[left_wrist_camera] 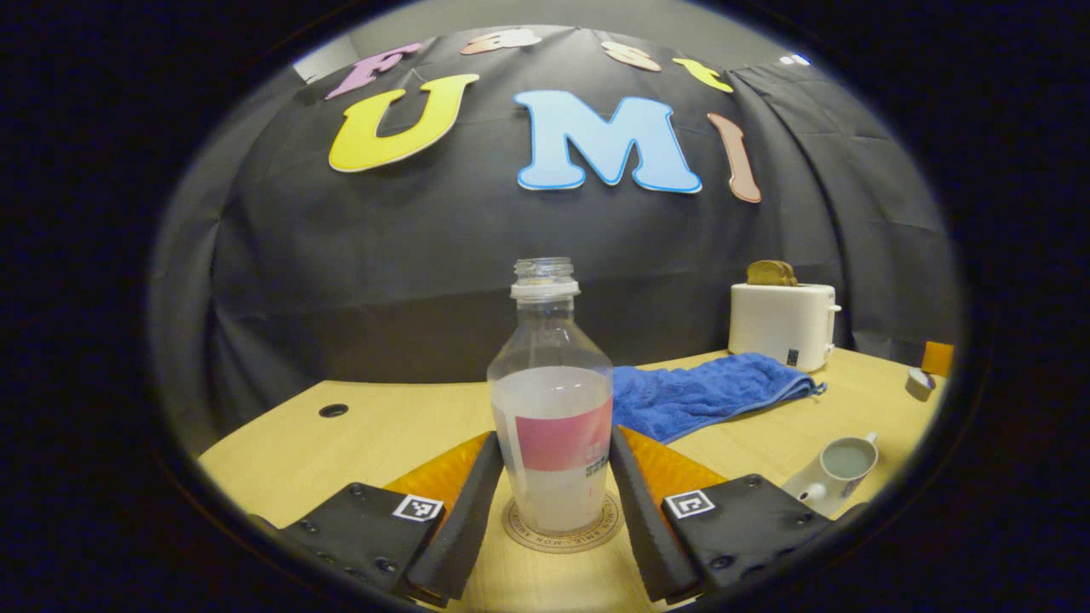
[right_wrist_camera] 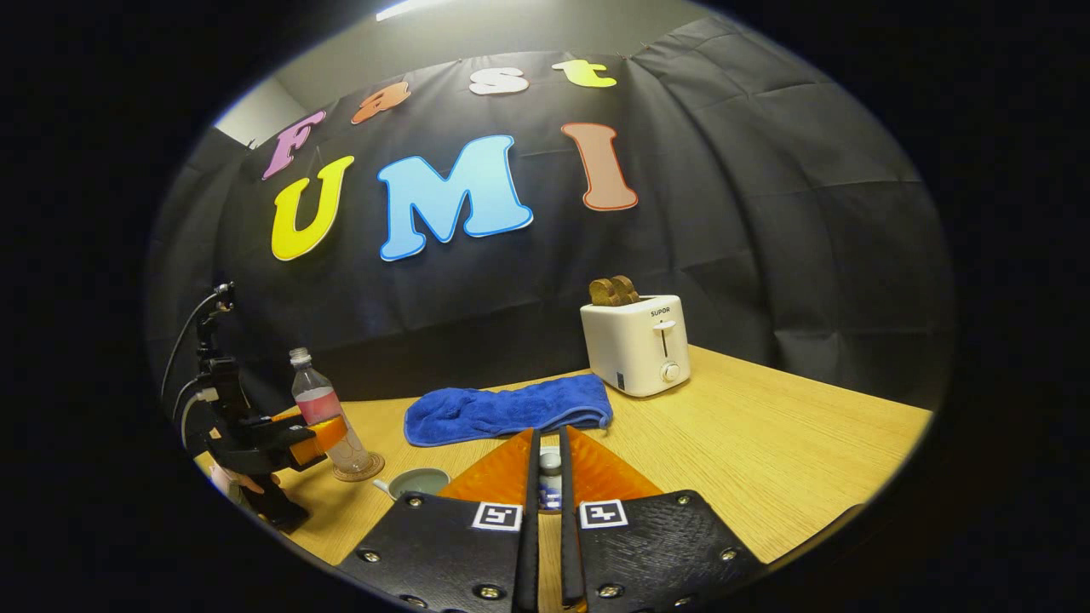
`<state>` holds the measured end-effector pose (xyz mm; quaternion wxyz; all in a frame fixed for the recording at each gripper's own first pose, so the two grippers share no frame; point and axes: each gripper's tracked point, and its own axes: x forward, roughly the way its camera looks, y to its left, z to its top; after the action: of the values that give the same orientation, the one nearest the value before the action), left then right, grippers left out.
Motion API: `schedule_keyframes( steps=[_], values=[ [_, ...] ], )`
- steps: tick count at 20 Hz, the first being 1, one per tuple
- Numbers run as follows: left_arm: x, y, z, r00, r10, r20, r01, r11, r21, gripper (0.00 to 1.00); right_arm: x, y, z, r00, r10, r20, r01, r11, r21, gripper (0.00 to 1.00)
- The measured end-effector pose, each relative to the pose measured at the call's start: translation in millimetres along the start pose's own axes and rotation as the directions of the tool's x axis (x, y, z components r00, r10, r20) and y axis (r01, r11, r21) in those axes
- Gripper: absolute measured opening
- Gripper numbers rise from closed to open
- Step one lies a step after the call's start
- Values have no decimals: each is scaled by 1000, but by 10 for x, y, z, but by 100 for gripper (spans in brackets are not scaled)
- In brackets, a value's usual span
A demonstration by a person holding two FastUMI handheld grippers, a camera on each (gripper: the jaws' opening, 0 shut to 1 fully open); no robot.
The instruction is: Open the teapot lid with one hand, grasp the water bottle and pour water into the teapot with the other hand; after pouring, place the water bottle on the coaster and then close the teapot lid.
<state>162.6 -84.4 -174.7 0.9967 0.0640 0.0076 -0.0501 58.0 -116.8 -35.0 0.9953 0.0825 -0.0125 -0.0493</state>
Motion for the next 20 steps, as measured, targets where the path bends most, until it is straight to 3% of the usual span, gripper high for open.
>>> schedule_keyframes(
  steps=[6, 8, 12, 20],
  values=[
    [-6, 19, -35, 1000, 10, -6, -10, 1000, -3, 89, 10, 36, -26, 1000, 8, -7, -8, 1000, -9, 10],
    [-21, 41, -3, 1000, 5, -3, -5, 1000, -12, 100, 9, 53, -34, 1000, 11, -7, -11, 1000, -15, 10],
    [-76, 56, -13, 1000, 17, -15, -17, 1000, -6, 100, 4, 106, -26, 1000, 21, -1, -21, 999, -29, 10],
    [-669, 45, 27, 1000, -23, 0, 23, 1000, -6, 100, 19, 640, -9, 985, 172, -28, -172, 984, -35, 11]
  ],
)
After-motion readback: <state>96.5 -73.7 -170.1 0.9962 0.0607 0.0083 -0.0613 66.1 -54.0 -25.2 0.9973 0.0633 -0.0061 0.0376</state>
